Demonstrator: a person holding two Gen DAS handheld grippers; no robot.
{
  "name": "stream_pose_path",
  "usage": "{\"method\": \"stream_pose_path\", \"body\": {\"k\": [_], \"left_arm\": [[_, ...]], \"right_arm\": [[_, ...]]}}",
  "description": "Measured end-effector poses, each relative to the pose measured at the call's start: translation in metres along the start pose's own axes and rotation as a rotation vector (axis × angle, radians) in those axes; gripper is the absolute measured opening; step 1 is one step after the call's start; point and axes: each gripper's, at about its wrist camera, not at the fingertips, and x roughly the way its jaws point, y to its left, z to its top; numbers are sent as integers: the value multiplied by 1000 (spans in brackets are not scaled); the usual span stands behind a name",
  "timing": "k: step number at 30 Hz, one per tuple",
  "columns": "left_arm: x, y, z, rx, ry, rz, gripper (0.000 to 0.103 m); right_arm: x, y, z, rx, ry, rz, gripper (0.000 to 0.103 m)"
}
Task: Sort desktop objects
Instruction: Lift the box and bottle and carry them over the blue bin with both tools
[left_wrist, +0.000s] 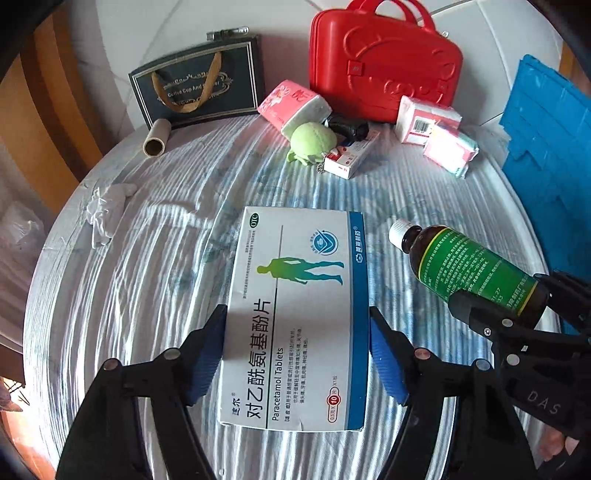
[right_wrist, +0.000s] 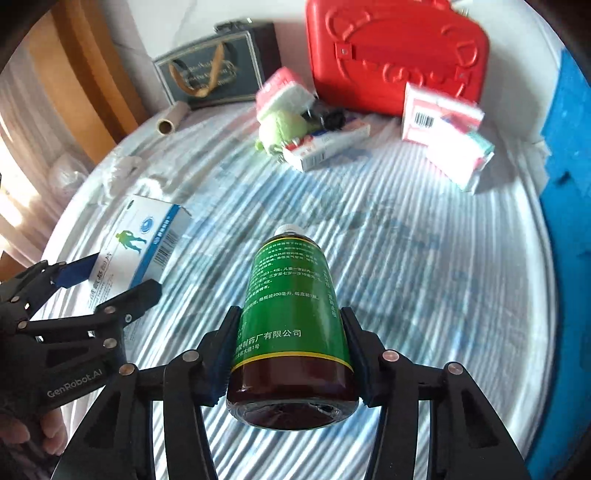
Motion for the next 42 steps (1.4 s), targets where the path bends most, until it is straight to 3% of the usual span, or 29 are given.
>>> {"method": "stream_pose_path", "body": {"k": [9, 14, 21, 26, 31, 37, 42], "left_arm": [[-112, -3, -12, 75, -215, -46, 72], [-161, -6, -14, 125, -318, -132, 72], [-217, -58, -7, 187, -434, -275, 72], [-251, -132, 4, 226, -507, -365, 72], [-286, -238, 5, 241, -597, -441, 72], [-306, -389, 14, 267, -536, -504, 72], [-296, -479, 20, 308, -460, -454, 72]], "right_arm": [[-135, 49, -32, 1, -296, -109, 51], [-206, 74, -51, 45, -454, -187, 51], [-293, 53, -76, 137, -615, -355, 51], [-352, -3, -98, 212, -729, -474, 51], [-398, -87, -126, 234, -791, -566, 51], [-435, -209, -159, 241, -751, -582, 51], [-447, -292, -183, 286, -697, -541, 51]]}}
